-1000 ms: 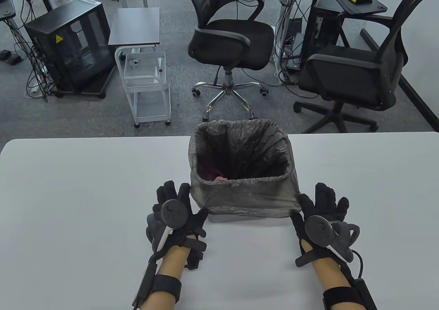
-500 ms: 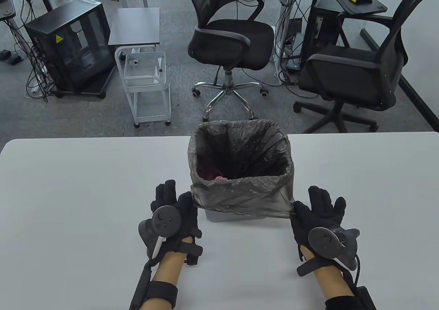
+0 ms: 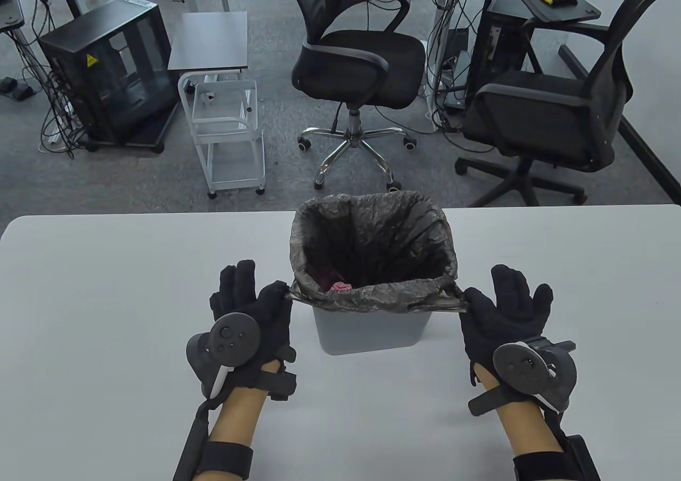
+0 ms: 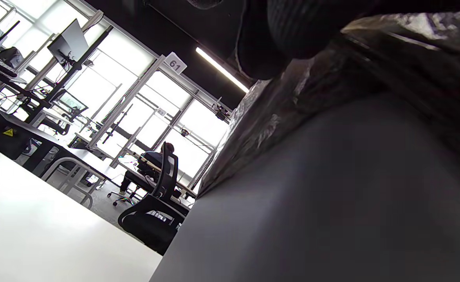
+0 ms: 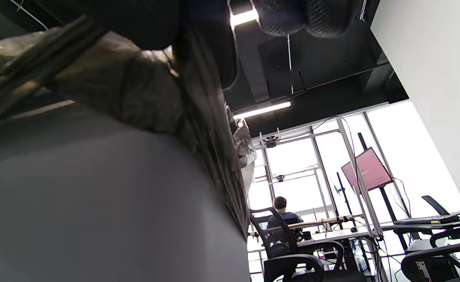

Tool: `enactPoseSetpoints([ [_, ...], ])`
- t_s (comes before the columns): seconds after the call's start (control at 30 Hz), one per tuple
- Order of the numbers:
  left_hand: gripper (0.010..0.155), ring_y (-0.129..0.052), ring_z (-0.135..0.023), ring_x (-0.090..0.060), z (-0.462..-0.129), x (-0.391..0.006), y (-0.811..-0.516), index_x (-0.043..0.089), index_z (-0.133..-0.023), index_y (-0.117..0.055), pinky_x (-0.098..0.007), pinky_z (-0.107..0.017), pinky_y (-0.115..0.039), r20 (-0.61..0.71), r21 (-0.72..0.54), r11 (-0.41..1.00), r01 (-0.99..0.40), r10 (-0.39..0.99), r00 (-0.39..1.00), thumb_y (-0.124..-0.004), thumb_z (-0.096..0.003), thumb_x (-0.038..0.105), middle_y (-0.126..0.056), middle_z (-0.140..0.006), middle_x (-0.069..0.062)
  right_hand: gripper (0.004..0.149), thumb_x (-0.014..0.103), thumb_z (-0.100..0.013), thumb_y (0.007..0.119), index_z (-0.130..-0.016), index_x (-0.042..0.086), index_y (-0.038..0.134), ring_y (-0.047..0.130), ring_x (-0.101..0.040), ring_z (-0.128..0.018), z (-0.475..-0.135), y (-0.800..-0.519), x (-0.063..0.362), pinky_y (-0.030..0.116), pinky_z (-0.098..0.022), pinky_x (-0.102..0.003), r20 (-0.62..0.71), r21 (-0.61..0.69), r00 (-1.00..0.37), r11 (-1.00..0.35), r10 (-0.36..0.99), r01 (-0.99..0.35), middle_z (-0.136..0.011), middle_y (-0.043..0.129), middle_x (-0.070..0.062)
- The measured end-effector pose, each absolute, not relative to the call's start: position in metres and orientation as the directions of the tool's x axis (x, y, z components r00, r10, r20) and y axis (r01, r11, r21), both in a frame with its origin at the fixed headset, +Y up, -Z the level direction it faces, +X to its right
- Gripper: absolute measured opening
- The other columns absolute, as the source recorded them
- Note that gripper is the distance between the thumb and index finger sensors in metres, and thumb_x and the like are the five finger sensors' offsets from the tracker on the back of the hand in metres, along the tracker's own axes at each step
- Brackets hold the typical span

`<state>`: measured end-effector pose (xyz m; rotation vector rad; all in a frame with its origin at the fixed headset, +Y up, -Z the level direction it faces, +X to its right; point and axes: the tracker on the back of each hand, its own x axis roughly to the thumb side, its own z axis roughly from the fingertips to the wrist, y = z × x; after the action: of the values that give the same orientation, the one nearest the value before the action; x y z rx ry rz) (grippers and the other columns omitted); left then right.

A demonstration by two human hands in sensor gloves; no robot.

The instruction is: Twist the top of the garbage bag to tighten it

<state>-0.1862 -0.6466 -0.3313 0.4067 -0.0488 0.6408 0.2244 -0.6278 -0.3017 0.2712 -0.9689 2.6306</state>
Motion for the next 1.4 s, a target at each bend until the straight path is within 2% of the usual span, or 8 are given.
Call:
enactPoseSetpoints([
  [0.3, 0.042, -0.024, -0.110, -0.031, -0.344, -0.192, -0.617, 0.039, -0.087, -0.081, -0.074, -0.069, -0.031, 0.157, 0.344, 0.709, -0.616, 0.603, 0.782, -0.073, -0.0472, 0.049, -0.036, -0.116, 0.004, 0.043, 0.050, -0.051, 0.073, -0.084, 0.026, 0.085, 0.058, -0.049, -0.095, -0.334, -0.593, 0.217, 0.035, -0.064, -0.079, 0.242, -0.527, -0.922, -0.756, 0.303, -0.387, -0.108, 0.052, -0.019],
  [0.47, 0.041, -0.036, -0.110, -0.032, -0.346, -0.196, -0.611, 0.036, -0.084, -0.085, -0.074, -0.070, -0.036, 0.242, 0.335, 0.657, -0.676, 0.633, 0.735, -0.076, -0.0461, 0.049, -0.051, -0.114, 0.002, 0.042, 0.050, -0.051, 0.073, -0.083, 0.025, 0.086, 0.062, -0.048, -0.094, -0.344, -0.576, 0.214, 0.039, -0.065, -0.078, 0.297, -0.550, -0.897, -0.709, 0.328, -0.441, -0.107, 0.056, -0.018],
  [0.6, 0.041, -0.042, -0.111, -0.031, -0.351, -0.203, -0.617, 0.036, -0.083, -0.087, -0.074, -0.071, -0.040, 0.292, 0.258, 0.613, -0.746, 0.687, 0.666, -0.077, -0.0457, 0.049, -0.057, -0.113, 0.003, 0.042, 0.049, -0.052, 0.073, -0.083, 0.024, 0.086, 0.065, -0.048, -0.092, -0.353, -0.579, 0.217, 0.042, -0.065, -0.077, 0.296, -0.503, -0.876, -0.717, 0.381, -0.482, -0.106, 0.060, -0.018],
  [0.7, 0.041, -0.045, -0.112, -0.029, -0.355, -0.204, -0.621, 0.033, -0.083, -0.088, -0.073, -0.073, -0.041, 0.446, 0.113, 0.516, -0.849, 0.737, 0.507, -0.077, -0.0457, 0.047, -0.061, -0.113, 0.004, 0.042, 0.049, -0.052, 0.073, -0.081, 0.023, 0.087, 0.070, -0.048, -0.090, -0.360, -0.586, 0.223, 0.049, -0.064, -0.075, 0.341, -0.444, -0.819, -0.689, 0.462, -0.573, -0.105, 0.064, -0.018],
  [0.87, 0.041, -0.052, -0.110, -0.030, -0.357, -0.213, -0.622, 0.032, -0.082, -0.088, -0.073, -0.072, -0.045, 0.474, 0.180, 0.439, -0.880, 0.745, 0.469, -0.076, -0.0459, 0.047, -0.067, -0.110, 0.002, 0.042, 0.046, -0.052, 0.073, -0.079, 0.018, 0.089, 0.076, -0.049, -0.085, -0.366, -0.592, 0.233, 0.053, -0.063, -0.074, 0.372, -0.432, -0.720, -0.577, 0.586, -0.693, -0.100, 0.072, -0.020],
  [1.07, 0.041, -0.047, -0.109, -0.032, -0.376, -0.211, -0.627, 0.033, -0.084, -0.087, -0.073, -0.069, -0.044, 0.249, 0.197, 0.620, -0.759, 0.718, 0.650, -0.076, -0.0470, 0.048, -0.061, -0.112, 0.000, 0.045, 0.048, -0.052, 0.073, -0.085, 0.020, 0.085, 0.071, -0.050, -0.088, -0.389, -0.602, 0.240, 0.051, -0.063, -0.074, 0.156, -0.261, -0.771, -0.727, 0.617, -0.635, -0.104, 0.065, -0.020],
  [1.2, 0.041, -0.048, -0.108, -0.034, -0.384, -0.209, -0.634, 0.032, -0.084, -0.088, -0.074, -0.068, -0.044, 0.189, 0.187, 0.614, -0.767, 0.744, 0.641, -0.077, -0.0470, 0.047, -0.060, -0.112, -0.001, 0.044, 0.046, -0.052, 0.074, -0.087, 0.020, 0.084, 0.071, -0.050, -0.088, -0.402, -0.613, 0.246, 0.051, -0.063, -0.074, 0.078, -0.163, -0.778, -0.762, 0.623, -0.626, -0.104, 0.064, -0.021],
  [1.4, 0.041, -0.047, -0.109, -0.033, -0.393, -0.207, -0.638, 0.033, -0.084, -0.087, -0.074, -0.069, -0.043, 0.135, 0.182, 0.614, -0.768, 0.758, 0.638, -0.077, -0.0470, 0.047, -0.059, -0.113, 0.000, 0.045, 0.047, -0.052, 0.074, -0.087, 0.020, 0.084, 0.071, -0.051, -0.087, -0.414, -0.625, 0.250, 0.051, -0.063, -0.074, 0.027, -0.114, -0.730, -0.724, 0.682, -0.680, -0.103, 0.065, -0.021],
])
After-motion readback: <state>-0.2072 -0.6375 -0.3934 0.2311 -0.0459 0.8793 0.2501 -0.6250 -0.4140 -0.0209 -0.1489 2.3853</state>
